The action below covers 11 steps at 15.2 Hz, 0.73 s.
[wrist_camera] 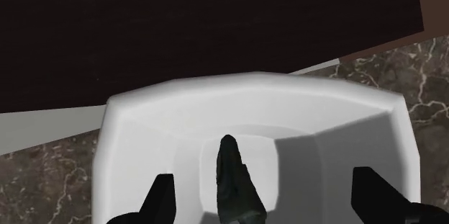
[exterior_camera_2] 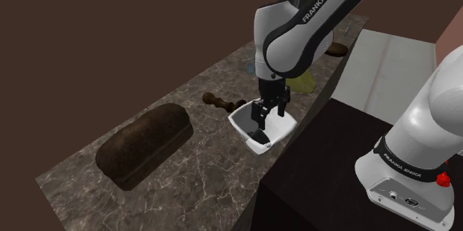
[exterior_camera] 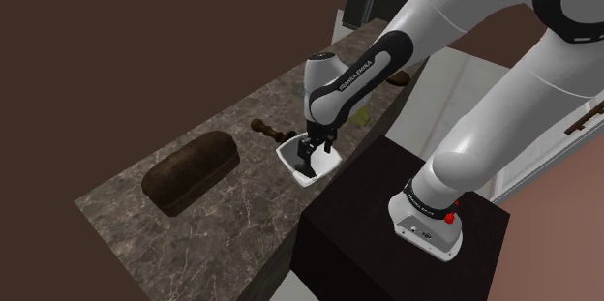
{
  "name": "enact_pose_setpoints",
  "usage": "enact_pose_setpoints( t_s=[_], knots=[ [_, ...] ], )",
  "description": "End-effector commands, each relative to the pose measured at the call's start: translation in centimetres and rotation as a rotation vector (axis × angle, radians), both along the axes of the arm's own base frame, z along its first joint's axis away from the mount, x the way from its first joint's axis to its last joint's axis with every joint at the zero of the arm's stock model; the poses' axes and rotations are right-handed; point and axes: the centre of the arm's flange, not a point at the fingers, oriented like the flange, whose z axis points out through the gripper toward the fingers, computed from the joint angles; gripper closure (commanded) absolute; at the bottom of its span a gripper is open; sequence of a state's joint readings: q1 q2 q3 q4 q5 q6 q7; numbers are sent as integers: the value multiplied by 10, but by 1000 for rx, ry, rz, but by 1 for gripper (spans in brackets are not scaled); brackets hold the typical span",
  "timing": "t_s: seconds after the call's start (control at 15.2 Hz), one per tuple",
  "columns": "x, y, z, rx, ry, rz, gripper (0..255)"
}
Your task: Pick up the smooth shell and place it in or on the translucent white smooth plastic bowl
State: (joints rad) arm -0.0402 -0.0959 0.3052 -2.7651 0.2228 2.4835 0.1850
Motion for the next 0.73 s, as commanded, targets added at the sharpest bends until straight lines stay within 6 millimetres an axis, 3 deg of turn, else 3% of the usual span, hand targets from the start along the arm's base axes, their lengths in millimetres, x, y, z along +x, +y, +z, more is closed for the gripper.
enact_pose_setpoints(
  t_s=[0.0, 0.13, 0.66],
  knots=[
    [3, -1, 19, 0, 1, 0, 0],
    [8, -3, 42, 0, 1, 0, 0],
    [8, -3, 42, 0, 1, 0, 0]
  ],
)
